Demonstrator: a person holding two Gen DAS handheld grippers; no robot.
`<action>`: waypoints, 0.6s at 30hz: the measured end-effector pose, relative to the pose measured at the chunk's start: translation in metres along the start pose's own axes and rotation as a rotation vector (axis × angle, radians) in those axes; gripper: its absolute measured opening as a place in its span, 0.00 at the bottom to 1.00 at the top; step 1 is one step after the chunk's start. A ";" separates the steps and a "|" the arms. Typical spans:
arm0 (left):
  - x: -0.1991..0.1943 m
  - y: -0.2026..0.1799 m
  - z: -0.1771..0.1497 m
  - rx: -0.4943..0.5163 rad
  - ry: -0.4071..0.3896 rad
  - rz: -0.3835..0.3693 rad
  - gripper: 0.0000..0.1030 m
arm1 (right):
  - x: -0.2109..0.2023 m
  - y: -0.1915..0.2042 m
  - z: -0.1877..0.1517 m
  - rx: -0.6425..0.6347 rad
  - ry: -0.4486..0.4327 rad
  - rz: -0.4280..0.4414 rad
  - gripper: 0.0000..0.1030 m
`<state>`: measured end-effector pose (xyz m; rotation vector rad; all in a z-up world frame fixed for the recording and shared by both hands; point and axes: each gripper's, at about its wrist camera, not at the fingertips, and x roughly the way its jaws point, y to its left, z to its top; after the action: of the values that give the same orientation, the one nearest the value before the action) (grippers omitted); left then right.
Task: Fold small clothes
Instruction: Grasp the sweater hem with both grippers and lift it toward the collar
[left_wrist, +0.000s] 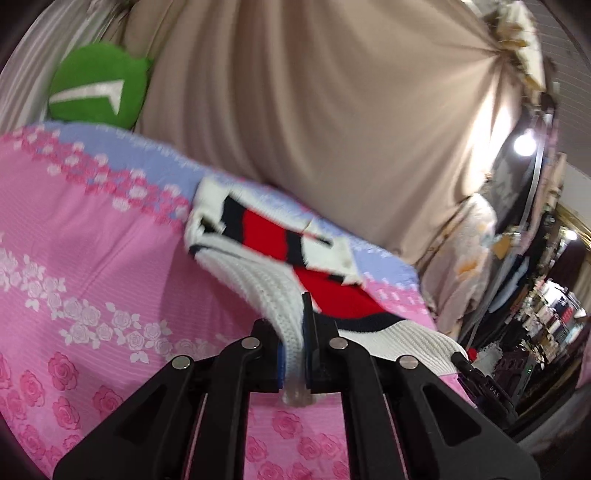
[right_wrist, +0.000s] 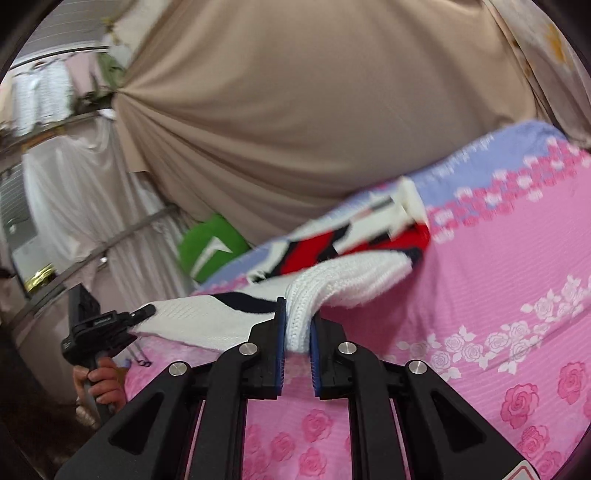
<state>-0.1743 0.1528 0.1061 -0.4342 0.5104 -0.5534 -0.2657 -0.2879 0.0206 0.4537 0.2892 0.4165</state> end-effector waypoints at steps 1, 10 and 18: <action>-0.013 -0.006 -0.001 0.021 -0.034 -0.030 0.05 | -0.009 0.006 0.000 -0.022 -0.018 0.029 0.10; -0.104 -0.033 -0.001 0.125 -0.304 -0.268 0.06 | -0.081 0.059 0.025 -0.169 -0.184 0.250 0.10; -0.084 -0.026 0.013 0.143 -0.308 -0.184 0.06 | -0.059 0.046 0.049 -0.162 -0.199 0.252 0.10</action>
<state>-0.2385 0.1863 0.1582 -0.4230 0.1351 -0.6817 -0.3149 -0.2946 0.0956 0.3703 0.0039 0.6305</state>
